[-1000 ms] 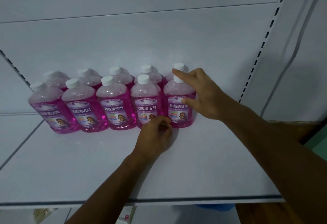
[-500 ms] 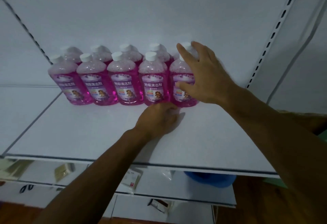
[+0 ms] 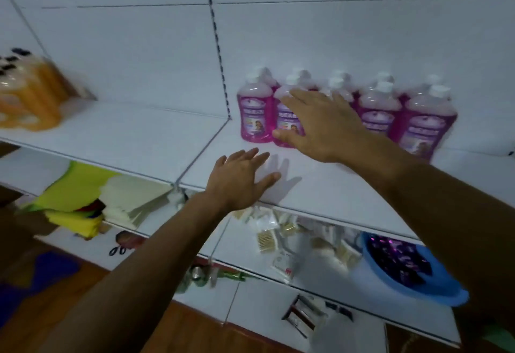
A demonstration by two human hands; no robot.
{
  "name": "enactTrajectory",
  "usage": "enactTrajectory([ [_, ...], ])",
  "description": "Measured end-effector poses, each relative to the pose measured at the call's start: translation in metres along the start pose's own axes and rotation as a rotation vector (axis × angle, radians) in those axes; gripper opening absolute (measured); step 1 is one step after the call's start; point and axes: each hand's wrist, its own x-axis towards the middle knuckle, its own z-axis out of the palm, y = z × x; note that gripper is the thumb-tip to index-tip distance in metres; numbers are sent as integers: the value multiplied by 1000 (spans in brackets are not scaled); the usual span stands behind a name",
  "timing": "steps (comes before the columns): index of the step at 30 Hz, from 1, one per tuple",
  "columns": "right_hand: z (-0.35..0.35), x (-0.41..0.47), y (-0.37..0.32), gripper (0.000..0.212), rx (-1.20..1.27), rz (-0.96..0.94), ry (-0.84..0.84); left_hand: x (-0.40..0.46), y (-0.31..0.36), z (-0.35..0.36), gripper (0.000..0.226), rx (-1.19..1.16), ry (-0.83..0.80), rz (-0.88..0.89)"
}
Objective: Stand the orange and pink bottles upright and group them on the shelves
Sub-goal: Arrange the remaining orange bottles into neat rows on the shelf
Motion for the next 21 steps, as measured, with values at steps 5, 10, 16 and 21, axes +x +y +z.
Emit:
enactTrajectory([
  [5, 15, 51, -107, 74, 101, -40, -6, -64, -110, -28, 71, 4, 42, -139],
  [10, 35, 103, -196, 73, 153, -122, -68, -114, -197, -49, 73, -16, 100, -251],
  [16, 70, 170, -280, 72, 172, -245, -99, -132, -290, -53, 72, -31, 143, -384],
  [21, 102, 252, -332, 71, 219, -304, -91, -118, -371, -57, 73, -34, 164, -469],
])
